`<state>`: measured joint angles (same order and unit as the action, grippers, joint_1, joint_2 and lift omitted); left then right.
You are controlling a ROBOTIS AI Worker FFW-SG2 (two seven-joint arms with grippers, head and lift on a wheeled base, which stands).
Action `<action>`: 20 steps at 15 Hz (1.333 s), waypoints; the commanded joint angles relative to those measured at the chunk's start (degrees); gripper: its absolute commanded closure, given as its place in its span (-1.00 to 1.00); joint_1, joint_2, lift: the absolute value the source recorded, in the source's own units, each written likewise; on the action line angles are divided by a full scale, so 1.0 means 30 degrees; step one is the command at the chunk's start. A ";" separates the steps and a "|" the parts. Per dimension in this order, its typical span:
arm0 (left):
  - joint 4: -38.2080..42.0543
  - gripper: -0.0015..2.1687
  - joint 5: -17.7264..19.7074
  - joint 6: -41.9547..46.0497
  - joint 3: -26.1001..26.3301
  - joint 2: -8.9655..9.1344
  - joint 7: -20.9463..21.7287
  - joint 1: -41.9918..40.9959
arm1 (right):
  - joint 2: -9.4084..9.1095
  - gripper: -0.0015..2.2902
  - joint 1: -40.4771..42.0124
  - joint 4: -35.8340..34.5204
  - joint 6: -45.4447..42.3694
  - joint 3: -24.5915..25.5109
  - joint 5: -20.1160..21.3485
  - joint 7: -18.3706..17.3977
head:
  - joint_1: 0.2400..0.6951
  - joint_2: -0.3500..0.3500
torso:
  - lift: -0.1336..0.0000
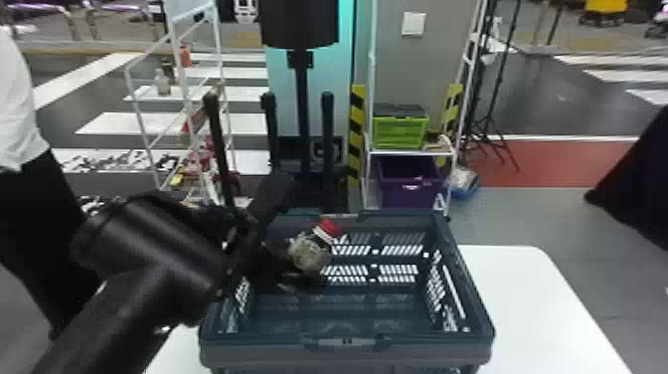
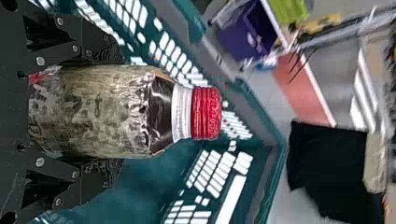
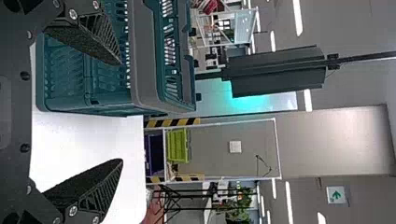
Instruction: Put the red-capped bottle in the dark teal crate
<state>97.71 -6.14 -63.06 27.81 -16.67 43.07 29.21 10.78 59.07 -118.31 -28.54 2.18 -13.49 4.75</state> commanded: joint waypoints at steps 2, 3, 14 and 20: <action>-0.6231 0.65 -0.1060 0.4686 0.1510 0.1484 0.0964 0.1691 | -0.0254 -0.87 0.0145 0.0179 -0.0401 0.0151 0.0015 0.0000 | 0.14 0.00 | 1.00; -0.7813 0.65 -0.1382 0.5975 0.1656 0.2011 0.1345 0.2042 | -0.0283 -0.87 0.0145 0.0179 -0.0401 0.0151 0.0015 0.0000 | 0.14 0.00 | 1.00; -1.7364 0.65 -0.5279 1.4296 0.2652 0.5263 0.3161 0.4152 | -0.0606 -0.87 0.0320 0.0120 -0.1104 -0.0054 0.0249 0.0000 | 0.14 0.00 | 1.00; -1.7042 0.06 -0.5953 1.3885 0.2857 0.5263 0.3308 0.4122 | -0.0606 -0.87 0.0320 0.0149 -0.1104 -0.0024 0.0220 0.0000 | 0.14 0.00 | 1.00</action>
<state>45.93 -23.43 -20.71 36.39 -0.89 53.13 41.66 8.96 60.03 -117.88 -31.86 2.02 -12.74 4.74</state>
